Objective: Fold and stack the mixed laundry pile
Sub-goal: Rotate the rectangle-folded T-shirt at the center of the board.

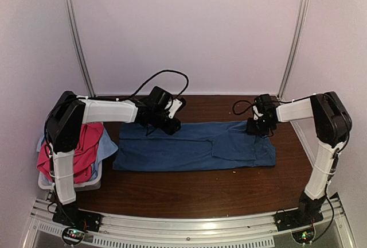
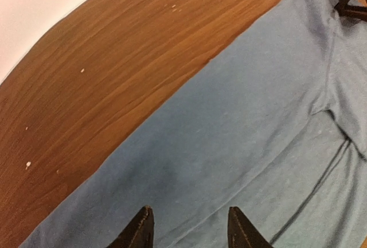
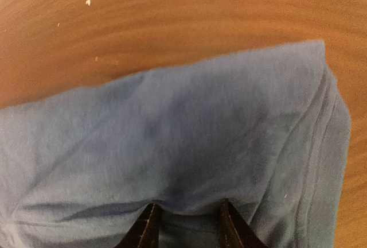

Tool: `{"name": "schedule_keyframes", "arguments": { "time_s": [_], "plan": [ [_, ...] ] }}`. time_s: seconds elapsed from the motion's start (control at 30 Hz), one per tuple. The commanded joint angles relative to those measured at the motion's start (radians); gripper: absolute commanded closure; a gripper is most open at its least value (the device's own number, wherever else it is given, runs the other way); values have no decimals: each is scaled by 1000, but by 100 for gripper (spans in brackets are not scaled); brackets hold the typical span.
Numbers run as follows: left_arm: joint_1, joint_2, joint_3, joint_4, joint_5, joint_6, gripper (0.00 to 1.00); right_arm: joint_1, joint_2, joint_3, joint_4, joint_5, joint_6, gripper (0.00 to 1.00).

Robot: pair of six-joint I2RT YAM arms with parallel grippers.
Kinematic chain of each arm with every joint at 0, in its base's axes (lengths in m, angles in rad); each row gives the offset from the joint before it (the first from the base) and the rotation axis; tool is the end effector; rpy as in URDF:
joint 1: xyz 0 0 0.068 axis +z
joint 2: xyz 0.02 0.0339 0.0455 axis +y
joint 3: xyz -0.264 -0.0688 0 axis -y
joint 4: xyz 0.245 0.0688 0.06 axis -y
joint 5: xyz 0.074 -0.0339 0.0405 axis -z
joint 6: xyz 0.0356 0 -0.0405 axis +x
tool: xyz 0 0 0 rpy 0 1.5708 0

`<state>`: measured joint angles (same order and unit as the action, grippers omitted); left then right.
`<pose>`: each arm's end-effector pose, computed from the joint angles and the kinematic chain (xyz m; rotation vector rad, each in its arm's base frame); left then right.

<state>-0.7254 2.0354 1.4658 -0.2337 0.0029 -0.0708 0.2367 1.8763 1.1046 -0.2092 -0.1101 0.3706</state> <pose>0.3389 -0.3007 0.1890 0.7755 2.2799 -0.3802 0.3662 0.0924 0.1465 0.1298 2.5833 0.3709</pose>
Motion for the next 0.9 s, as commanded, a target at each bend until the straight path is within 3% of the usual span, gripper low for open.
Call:
{"name": "schedule_keyframes", "arguments": {
  "time_s": [0.0,0.13,0.27,0.53,0.63,0.87],
  "plan": [
    [46,-39,-37,-66,-103,-46,55,-2,104,104,-23,43,-62,64],
    [76,-45,-55,-140,-181,-88,55,-3,218,239,-96,137,-122,65],
    [81,-69,-94,-190,-224,-101,55,-10,373,476,-199,146,-169,67],
    [58,-154,-188,-244,-233,-71,57,-9,781,1291,-460,93,-243,66],
    [17,-189,-209,-246,-228,-41,57,-1,695,1255,-414,54,-237,63],
    [-60,-199,-245,-242,-238,-16,58,4,342,833,-230,-19,-206,53]
  ]
}}
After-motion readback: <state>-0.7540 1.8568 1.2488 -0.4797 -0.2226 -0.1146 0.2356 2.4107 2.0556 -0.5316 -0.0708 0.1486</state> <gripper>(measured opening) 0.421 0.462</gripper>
